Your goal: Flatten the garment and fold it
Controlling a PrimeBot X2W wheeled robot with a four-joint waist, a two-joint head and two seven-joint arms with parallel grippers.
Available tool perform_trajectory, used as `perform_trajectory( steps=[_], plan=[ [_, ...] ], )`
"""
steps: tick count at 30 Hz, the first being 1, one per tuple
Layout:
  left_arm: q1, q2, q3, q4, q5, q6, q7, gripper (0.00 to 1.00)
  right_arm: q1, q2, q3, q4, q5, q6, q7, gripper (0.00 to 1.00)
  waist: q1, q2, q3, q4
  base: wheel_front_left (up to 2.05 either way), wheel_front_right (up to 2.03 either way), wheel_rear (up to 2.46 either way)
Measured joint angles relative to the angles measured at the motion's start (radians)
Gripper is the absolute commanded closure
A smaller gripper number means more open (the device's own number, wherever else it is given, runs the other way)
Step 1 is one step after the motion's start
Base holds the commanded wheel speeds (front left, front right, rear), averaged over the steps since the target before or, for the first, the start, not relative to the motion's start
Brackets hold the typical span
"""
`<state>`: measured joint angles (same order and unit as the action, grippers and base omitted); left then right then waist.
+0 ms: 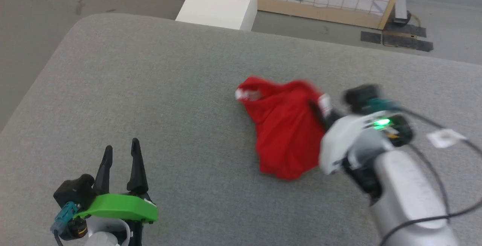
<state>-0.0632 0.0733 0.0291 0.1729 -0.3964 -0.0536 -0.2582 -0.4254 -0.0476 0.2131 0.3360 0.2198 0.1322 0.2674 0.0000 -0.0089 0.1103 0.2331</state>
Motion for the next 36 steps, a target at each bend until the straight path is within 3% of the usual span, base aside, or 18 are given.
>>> perform_trajectory(
  steps=[5,9,13,18,19,20,29,36],
  plan=[
    [0.001,-0.008,0.006,0.005,0.001,-0.008,0.000,0.00,0.097,-0.001,-0.313,-0.108,-0.038,0.000,-0.019,1.00,0.0000,0.0000,-0.014,-0.030,0.00,0.00,0.00],
    [0.001,-0.013,-0.002,0.015,0.001,-0.017,0.000,0.00,0.237,-0.005,-0.514,-0.139,-0.034,0.000,0.028,1.00,0.0000,0.0000,-0.020,-0.047,0.00,0.00,0.00],
    [0.001,-0.015,-0.003,0.021,0.001,-0.025,0.000,0.00,0.369,-0.005,-0.607,-0.118,0.020,0.000,0.092,1.00,0.0000,0.0000,-0.018,-0.057,0.00,0.00,0.00],
    [0.001,-0.017,0.004,0.030,0.002,-0.026,0.000,0.00,0.462,-0.009,-0.578,-0.091,0.119,0.000,0.198,1.00,0.0000,0.0000,-0.015,-0.073,0.00,0.00,0.00],
    [0.001,-0.017,0.006,0.031,0.003,-0.028,0.000,0.00,0.461,-0.007,-0.580,-0.100,0.121,0.000,0.182,0.96,0.0000,0.0000,-0.015,-0.077,0.00,0.00,0.00],
    [0.001,-0.017,0.008,0.033,0.004,-0.029,0.000,0.00,0.461,-0.006,-0.581,-0.105,0.125,0.000,0.163,0.00,0.0000,0.0000,-0.014,-0.080,0.00,0.00,0.00],
    [-0.007,-0.018,-0.010,0.053,-0.005,-0.039,0.000,0.00,0.378,-0.002,-0.654,-0.183,0.133,0.000,-0.208,0.00,0.0000,0.0000,-0.024,-0.105,0.00,0.00,0.00],
    [-0.176,-0.018,-0.116,0.100,-0.027,-0.054,0.138,0.00,0.361,-0.002,-0.651,-0.187,0.084,0.000,-0.268,0.00,0.0000,0.0000,-0.015,-0.143,0.00,0.00,0.00]
  ],
)
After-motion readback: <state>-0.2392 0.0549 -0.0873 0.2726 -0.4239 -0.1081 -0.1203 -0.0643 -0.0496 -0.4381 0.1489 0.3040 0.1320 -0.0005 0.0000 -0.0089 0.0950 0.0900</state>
